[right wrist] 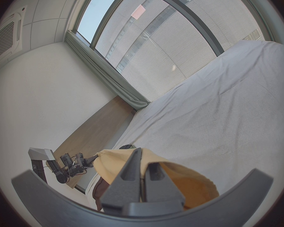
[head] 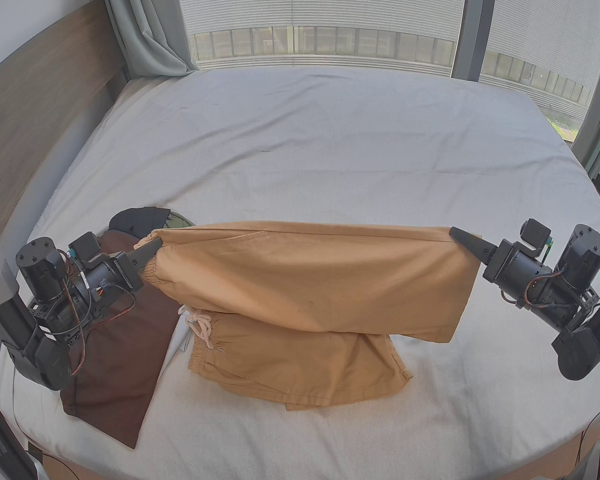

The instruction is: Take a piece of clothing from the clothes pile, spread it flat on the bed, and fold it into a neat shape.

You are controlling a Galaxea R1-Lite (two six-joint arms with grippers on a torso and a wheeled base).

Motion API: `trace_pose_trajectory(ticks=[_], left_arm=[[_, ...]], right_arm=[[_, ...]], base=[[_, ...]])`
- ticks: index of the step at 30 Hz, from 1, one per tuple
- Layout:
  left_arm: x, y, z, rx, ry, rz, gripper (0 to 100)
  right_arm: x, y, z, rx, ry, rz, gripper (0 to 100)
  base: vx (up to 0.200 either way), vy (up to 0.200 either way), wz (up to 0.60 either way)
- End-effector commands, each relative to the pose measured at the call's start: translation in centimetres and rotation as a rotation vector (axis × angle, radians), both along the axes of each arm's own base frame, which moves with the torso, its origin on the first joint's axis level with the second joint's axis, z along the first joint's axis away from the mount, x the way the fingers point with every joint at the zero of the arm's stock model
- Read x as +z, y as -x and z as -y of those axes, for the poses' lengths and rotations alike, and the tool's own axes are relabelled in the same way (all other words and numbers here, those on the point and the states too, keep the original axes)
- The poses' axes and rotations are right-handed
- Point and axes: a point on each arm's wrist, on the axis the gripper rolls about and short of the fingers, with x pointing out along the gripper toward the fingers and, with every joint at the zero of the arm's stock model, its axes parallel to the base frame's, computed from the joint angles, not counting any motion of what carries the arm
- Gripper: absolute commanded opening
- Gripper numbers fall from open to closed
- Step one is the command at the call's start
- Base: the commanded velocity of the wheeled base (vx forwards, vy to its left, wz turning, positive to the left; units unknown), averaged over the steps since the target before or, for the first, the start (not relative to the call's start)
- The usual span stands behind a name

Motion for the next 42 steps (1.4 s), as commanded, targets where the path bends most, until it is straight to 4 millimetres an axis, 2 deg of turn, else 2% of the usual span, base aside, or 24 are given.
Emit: trace_pose_trajectory(ticks=[1, 11, 20, 24, 42], left_arm=[[0.1, 0.0, 0.2, -0.003, 0.002, 0.005, 0], [0.6, -1.5, 0.4, 0.000, 0.008, 0.043, 0], [-1.4, -3.1, 0.5, 0.003, 0.012, -0.002, 0], [-1.5, -4.2, 0.9, 0.037, 0.039, 0.004, 0], [-2.3, -8.3, 3.2, -0.002, 0.163, 0.009, 0]], right_arm=[[0.7, -0.9, -0.2, 0.000, -0.010, 0.038, 0], [0.2, -3.5, -0.6, -0.008, -0.016, 0.055, 0], [0.8, -5.1, -0.9, -0.009, -0.026, 0.103, 0], [0.4, -6.0, -0.8, -0.016, -0.026, 0.101, 0], [-1.1, -9.4, 0.9, -0.077, -0.029, 0.102, 0]], base=[[0.000, 0.000, 0.00], [0.000, 0.000, 0.00], [0.000, 0.000, 0.00], [0.000, 0.000, 0.00], [0.000, 0.000, 0.00]])
